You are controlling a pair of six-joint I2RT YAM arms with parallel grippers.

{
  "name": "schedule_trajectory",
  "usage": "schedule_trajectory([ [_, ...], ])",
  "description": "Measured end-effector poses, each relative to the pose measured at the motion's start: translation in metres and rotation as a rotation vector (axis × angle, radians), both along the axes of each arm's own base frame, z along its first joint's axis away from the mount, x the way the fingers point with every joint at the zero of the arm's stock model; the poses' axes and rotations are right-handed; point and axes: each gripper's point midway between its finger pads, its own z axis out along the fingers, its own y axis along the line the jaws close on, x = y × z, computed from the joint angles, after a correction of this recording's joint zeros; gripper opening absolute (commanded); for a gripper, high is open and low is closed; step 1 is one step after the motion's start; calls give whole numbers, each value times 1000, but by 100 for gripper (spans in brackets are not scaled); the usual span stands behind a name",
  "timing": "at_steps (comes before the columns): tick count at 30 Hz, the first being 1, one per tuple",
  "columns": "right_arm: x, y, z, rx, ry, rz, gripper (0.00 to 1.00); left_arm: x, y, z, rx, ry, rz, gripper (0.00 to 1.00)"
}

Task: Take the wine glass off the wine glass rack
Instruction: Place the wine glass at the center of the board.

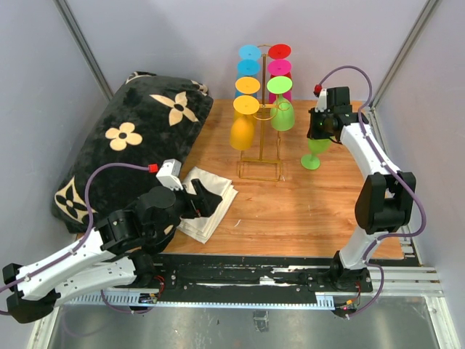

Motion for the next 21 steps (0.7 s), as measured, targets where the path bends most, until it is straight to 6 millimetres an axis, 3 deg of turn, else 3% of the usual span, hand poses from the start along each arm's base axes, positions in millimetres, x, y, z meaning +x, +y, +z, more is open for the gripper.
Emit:
schedule_trajectory([
  [5,-5,7,-2,34,21,28,15,0,2,4,-5,-5,4,100],
  [14,-22,13,-9,68,103,38,28,-5,16,33,-102,-70,20,100],
  [19,-22,14,2,75,89,35,32,-7,13,31,-97,-60,3,100],
  [21,-24,13,12,77,70,35,40,-8,7,28,-84,-43,-16,100],
])
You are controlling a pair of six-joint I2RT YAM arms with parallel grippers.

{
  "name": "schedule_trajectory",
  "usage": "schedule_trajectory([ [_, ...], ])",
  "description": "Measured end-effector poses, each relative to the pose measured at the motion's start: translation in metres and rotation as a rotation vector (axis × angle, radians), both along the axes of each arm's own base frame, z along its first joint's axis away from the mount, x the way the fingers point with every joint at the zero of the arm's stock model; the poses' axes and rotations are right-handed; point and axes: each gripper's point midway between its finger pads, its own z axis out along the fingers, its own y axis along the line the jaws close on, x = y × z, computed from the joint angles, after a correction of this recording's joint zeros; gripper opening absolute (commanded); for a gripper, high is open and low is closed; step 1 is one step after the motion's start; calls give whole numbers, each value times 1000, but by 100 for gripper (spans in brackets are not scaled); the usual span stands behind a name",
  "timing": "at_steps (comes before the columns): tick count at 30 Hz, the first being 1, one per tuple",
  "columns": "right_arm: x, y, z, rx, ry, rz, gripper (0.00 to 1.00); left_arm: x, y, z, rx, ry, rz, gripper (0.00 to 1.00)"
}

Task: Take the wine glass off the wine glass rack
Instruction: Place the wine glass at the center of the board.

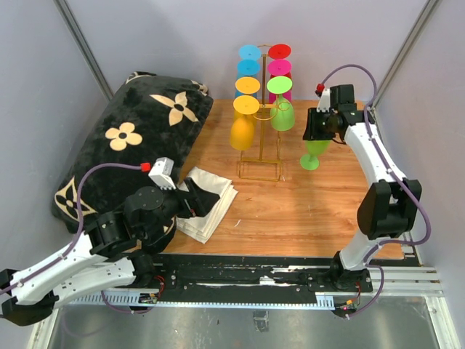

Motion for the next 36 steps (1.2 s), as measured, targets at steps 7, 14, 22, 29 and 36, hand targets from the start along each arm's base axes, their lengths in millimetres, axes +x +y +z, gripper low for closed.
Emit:
schedule_trajectory([
  [7,-16,-8,59,12,-133,-24,63,-4,-28,-11,42,76,-88,100],
  [14,-48,-8,118,83,-281,-73,99,-8,-43,-23,16,170,-109,100],
  [22,-66,1,156,350,-323,-208,98,-9,-38,-27,-52,259,-31,100],
  [29,-74,12,155,698,-389,-204,98,-16,-32,-10,-174,220,-52,99],
  [36,-68,35,160,822,-283,-75,99,-19,-27,-16,-214,201,-52,100],
])
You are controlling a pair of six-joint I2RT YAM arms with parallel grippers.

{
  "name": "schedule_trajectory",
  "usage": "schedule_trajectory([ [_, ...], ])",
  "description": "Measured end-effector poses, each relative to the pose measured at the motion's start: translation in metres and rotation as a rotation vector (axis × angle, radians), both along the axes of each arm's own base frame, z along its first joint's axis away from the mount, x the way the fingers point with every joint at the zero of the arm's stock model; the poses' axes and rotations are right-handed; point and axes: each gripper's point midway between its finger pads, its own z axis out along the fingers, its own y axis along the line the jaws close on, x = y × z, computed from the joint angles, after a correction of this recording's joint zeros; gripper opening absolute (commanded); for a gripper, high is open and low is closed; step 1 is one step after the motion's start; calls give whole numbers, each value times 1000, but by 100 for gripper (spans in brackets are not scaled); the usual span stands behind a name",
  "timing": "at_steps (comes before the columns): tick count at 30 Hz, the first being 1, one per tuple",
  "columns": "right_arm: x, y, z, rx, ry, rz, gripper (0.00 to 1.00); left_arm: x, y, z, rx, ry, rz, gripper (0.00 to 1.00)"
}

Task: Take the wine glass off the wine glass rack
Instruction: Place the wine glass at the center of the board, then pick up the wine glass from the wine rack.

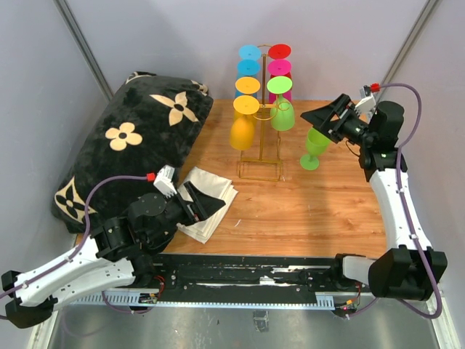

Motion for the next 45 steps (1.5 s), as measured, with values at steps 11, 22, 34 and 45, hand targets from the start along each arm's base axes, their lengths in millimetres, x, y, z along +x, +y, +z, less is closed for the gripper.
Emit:
schedule_trajectory([
  [11,-8,2,35,-14,-82,17,99,12,0,2,-9,-50,44,100],
  [22,11,-2,28,-34,-16,-1,98,63,12,0,499,-39,223,100],
  [34,37,-7,25,-17,38,-37,93,32,45,-1,394,-85,171,100],
  [45,80,5,27,60,77,-48,78,24,57,29,240,-140,194,100],
])
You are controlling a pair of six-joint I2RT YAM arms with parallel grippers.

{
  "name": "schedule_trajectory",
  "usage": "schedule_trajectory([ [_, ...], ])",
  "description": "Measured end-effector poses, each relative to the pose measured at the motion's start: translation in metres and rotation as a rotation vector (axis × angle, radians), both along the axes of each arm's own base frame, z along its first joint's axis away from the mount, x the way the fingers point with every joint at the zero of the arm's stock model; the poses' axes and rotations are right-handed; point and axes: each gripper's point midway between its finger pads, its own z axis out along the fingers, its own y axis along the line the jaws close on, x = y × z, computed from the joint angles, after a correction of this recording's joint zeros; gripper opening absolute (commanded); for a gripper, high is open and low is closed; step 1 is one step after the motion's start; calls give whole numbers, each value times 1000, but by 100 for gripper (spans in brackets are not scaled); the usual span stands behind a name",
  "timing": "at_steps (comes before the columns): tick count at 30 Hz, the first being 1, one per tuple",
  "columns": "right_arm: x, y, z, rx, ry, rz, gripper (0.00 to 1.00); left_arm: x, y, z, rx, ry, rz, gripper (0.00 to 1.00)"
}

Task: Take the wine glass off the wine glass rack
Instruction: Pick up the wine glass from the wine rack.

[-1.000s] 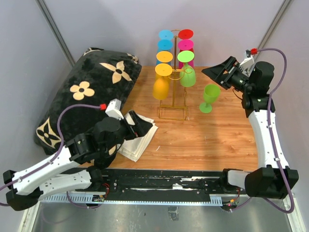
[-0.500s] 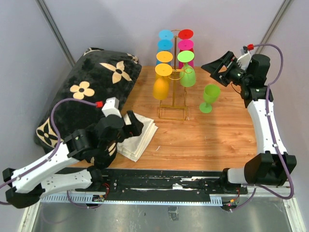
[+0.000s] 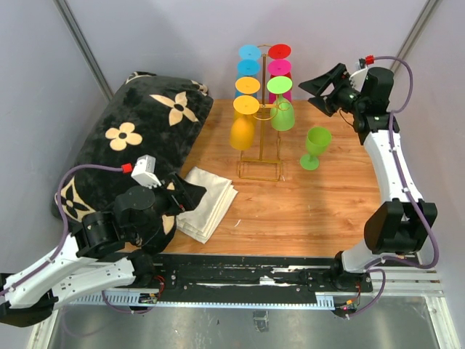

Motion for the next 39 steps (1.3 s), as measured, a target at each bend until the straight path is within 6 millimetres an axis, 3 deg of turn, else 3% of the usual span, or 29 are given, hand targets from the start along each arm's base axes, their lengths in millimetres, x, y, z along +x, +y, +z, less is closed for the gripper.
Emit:
schedule_trajectory([
  [3,11,5,2,14,10,0,76,0,-1,0,-1,4,-3,100],
  [12,29,30,15,26,-7,23,49,2,-20,-20,61,68,-44,100],
  [17,37,33,7,42,26,10,37,2,-27,-27,84,97,-56,100],
  [39,39,41,-1,67,59,40,13,1,-27,-26,67,109,-55,100],
])
